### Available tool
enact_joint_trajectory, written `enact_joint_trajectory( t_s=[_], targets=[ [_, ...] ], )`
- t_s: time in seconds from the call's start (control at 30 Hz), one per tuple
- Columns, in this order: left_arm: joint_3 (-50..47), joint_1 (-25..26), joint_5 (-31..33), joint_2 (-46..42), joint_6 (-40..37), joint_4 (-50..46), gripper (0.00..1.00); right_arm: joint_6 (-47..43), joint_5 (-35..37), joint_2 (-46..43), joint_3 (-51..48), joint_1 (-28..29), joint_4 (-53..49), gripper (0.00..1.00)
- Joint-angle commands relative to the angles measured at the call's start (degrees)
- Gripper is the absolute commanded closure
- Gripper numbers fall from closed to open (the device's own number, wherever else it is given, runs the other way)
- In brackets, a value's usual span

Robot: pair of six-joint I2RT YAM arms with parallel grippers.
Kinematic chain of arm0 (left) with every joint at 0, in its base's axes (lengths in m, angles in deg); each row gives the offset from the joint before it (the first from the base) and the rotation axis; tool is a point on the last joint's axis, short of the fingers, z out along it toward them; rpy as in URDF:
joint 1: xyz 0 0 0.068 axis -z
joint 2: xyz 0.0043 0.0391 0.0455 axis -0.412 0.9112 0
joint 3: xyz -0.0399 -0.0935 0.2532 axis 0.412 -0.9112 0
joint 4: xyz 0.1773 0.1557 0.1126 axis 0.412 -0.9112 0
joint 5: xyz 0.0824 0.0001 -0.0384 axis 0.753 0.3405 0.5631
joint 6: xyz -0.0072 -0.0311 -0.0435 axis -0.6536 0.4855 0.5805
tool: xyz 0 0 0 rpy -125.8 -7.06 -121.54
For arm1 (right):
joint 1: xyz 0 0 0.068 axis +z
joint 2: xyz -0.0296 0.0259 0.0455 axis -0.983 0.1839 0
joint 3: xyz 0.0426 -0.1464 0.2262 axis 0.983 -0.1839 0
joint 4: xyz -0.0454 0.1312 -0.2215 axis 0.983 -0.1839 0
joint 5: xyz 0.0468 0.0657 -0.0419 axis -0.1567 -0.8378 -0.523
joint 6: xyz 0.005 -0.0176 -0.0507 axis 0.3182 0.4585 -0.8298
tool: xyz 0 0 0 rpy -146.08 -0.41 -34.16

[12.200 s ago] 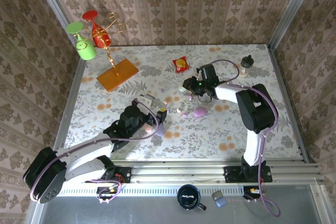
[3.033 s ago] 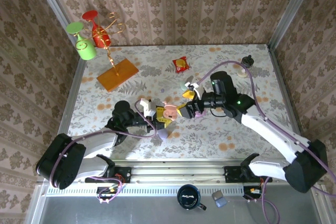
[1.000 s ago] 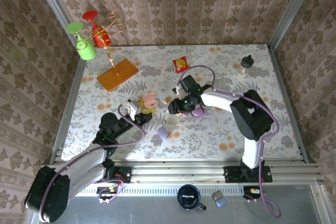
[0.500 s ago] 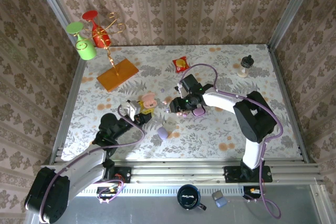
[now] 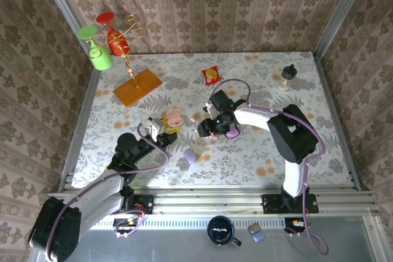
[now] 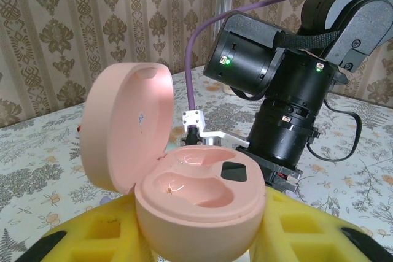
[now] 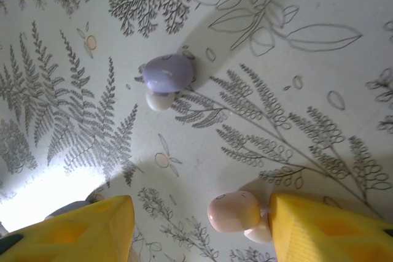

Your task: Insert the wireless bluetooth earbuds into the charging case

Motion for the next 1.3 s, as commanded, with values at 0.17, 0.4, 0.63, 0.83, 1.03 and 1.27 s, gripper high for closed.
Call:
enact_joint_trajectory(
  t_s=[0.17, 0.4, 0.63, 0.83, 1.03, 1.27],
  targets=[
    [-0.48, -0.51, -0.21, -1.18, -0.93, 0.09, 0.76, 1.33, -2.88, -3.95, -3.37, 1.61, -0.09, 0.37],
    [-0.3, -0.51, -0.42, -1.01, -0.94, -0.15, 0.76, -0.23, 1.16, -2.29, -1.01, 0.51, 0.12, 0.35],
    [-0.56, -0.51, -0.29, -1.23, -0.67, -0.41, 0.76, -0.51, -2.6, 1.37, 1.4, 0.75, -2.35, 0.37],
    [-0.4, -0.51, -0.47, -1.32, -0.82, -0.4, 0.76, -0.68, -4.03, -1.71, -3.78, 1.37, -2.5, 0.39],
    [-0.12, -0.51, -0.21, -1.23, -1.37, -0.94, 0.76, -0.02, -8.12, -4.98, -7.38, 1.64, 0.08, 0.41],
    [-0.41, -0.51, -0.2, -1.13, -0.89, -0.69, 0.76, 0.74, -3.91, -6.95, -8.03, -0.38, 3.39, 0.43]
  ],
)
